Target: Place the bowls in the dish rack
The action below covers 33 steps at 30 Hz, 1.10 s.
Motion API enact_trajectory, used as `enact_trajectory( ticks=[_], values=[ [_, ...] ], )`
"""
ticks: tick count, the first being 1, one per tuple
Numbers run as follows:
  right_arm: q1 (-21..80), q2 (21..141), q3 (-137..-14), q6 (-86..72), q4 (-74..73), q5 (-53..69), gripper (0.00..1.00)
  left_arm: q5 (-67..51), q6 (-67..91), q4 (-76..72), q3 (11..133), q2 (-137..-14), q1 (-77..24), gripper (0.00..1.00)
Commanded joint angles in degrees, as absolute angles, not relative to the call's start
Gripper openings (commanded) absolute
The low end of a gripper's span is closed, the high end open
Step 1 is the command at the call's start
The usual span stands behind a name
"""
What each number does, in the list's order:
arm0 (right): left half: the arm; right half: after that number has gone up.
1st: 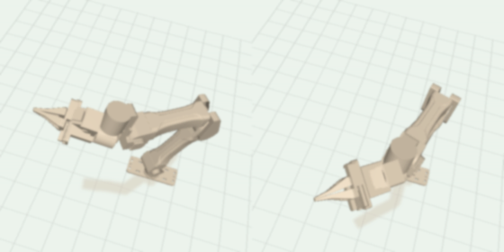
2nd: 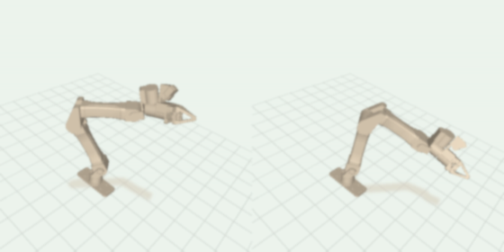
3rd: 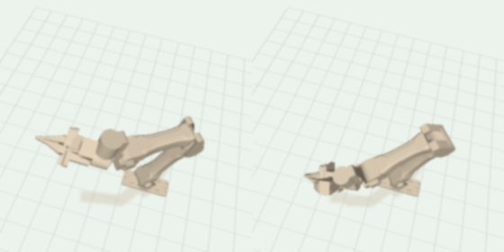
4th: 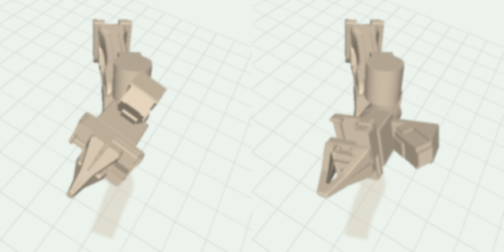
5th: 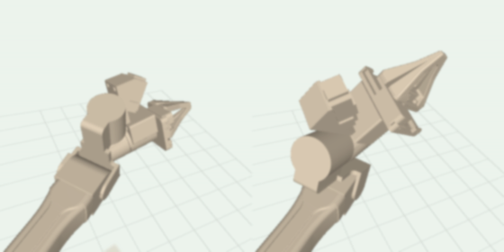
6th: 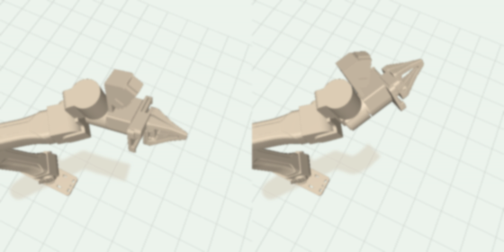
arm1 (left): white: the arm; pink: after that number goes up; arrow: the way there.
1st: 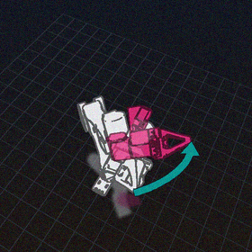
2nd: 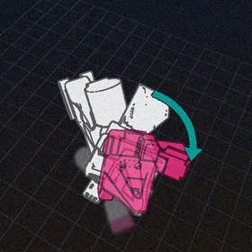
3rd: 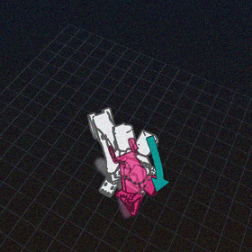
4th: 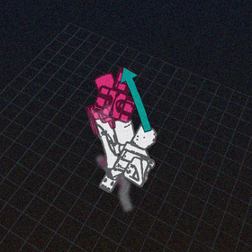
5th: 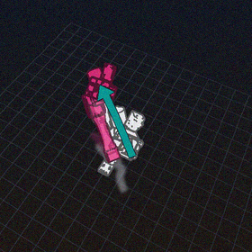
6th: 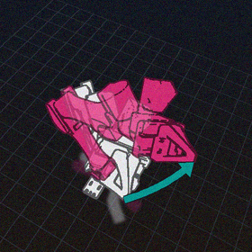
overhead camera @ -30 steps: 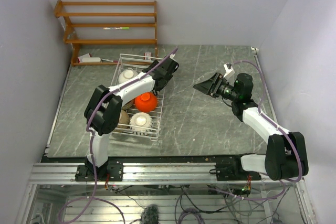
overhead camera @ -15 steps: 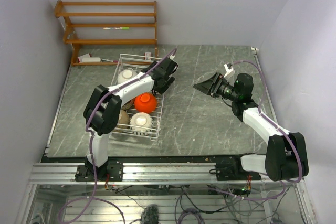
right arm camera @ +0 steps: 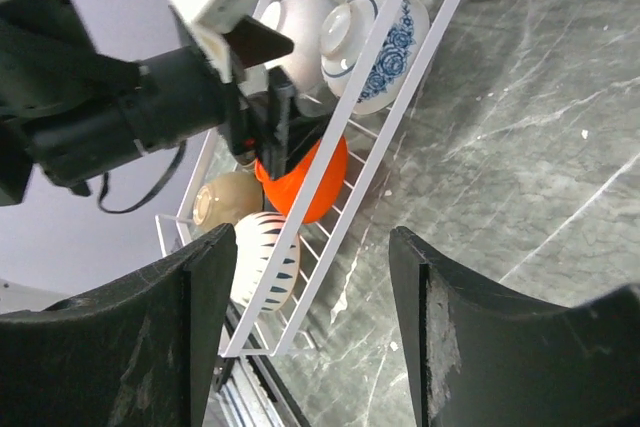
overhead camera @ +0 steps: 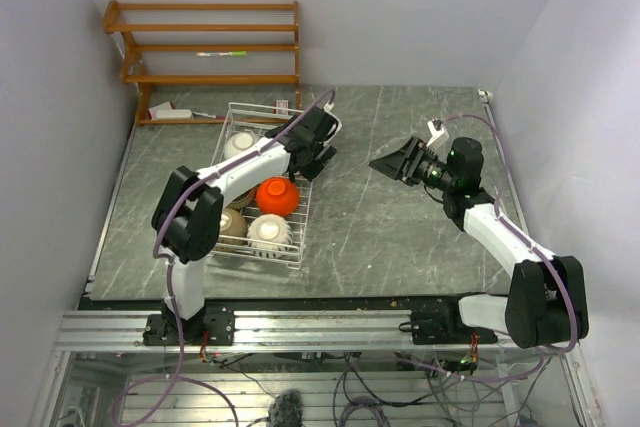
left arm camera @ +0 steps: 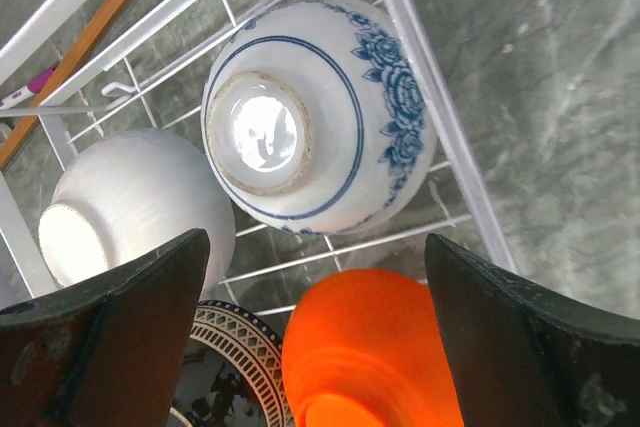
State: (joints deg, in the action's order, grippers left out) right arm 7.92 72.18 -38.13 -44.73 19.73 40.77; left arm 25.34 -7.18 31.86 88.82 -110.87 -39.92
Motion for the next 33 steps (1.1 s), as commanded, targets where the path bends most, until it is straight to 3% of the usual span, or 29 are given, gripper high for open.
enact_trajectory(
  ticks=[1,5,6,15,23,33],
  values=[
    [7.56,69.65,-41.88,-39.25,12.99,37.81,0.67,20.81,-5.54,32.83,89.31,-104.25,-40.72,0.99],
    [7.57,69.62,-44.81,-33.73,5.2,34.82,0.98,20.56,-3.53,34.71,90.17,-100.3,-40.69,0.99],
    [7.52,69.49,-45.38,-32.6,3.64,34.08,1.0,20.75,-2.96,34.94,90.07,-99.03,-40.65,0.99],
    [8.98,68.54,-50.82,-24.87,-8.17,26.76,1.0,19.01,3.86,35.3,83.01,-82.0,-37.97,0.99],
    [27.01,73.79,-59.16,-18.44,-17.07,6.2,1.0,16.87,7.73,34.08,70.44,-65.6,-35.26,0.99],
    [31.0,76.05,-58.53,-16.23,-18.17,1.05,1.0,20.5,11.15,31.79,59.48,-51.58,-34.89,0.99]
  ],
)
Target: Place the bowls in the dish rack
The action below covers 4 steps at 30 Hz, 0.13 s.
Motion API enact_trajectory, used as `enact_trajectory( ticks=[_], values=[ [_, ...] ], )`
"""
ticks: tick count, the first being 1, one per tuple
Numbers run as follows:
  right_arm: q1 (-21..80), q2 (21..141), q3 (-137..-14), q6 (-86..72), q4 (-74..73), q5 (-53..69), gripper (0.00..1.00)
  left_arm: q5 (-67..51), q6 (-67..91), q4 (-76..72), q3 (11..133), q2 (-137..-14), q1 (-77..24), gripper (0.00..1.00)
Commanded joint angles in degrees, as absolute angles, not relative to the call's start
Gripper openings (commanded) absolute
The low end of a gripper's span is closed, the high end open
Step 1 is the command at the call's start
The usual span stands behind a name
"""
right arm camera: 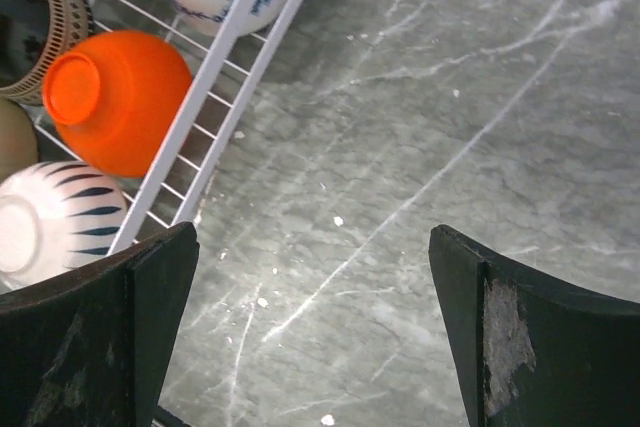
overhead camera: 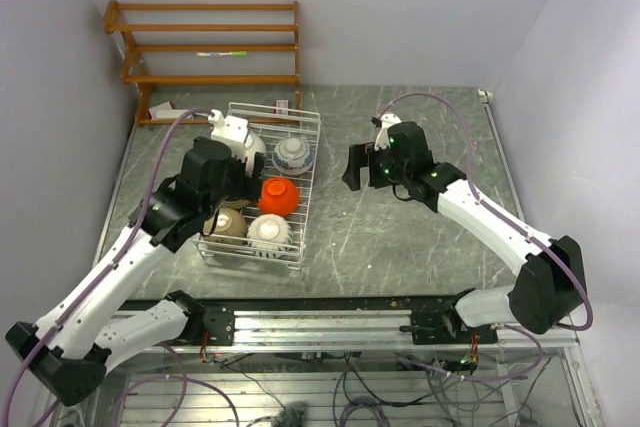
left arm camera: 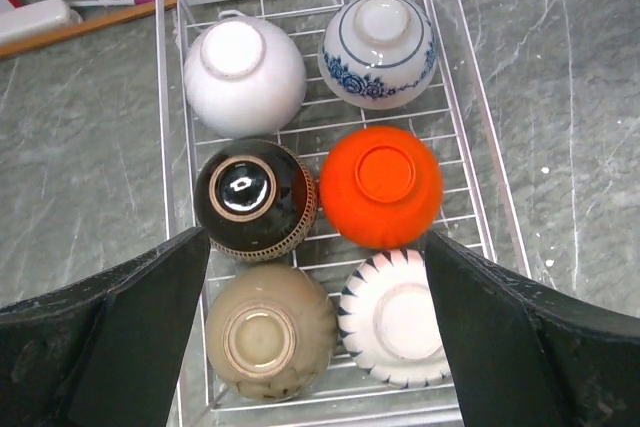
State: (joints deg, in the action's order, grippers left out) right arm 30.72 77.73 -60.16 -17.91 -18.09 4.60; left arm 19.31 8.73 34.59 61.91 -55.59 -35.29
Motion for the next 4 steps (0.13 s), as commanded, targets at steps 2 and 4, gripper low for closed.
enact_trajectory(
  ticks=[2,4],
  values=[
    [31.02,74.77,-57.68,-16.41,-16.96,0.55,1.0,20.44,11.82,30.92,58.1,-50.3,-34.89,0.99],
    [31.03,74.02,-56.06,-16.15,-16.69,-0.03,1.0,20.63,12.63,30.24,56.99,-49.95,-34.89,0.99]
  ],
)
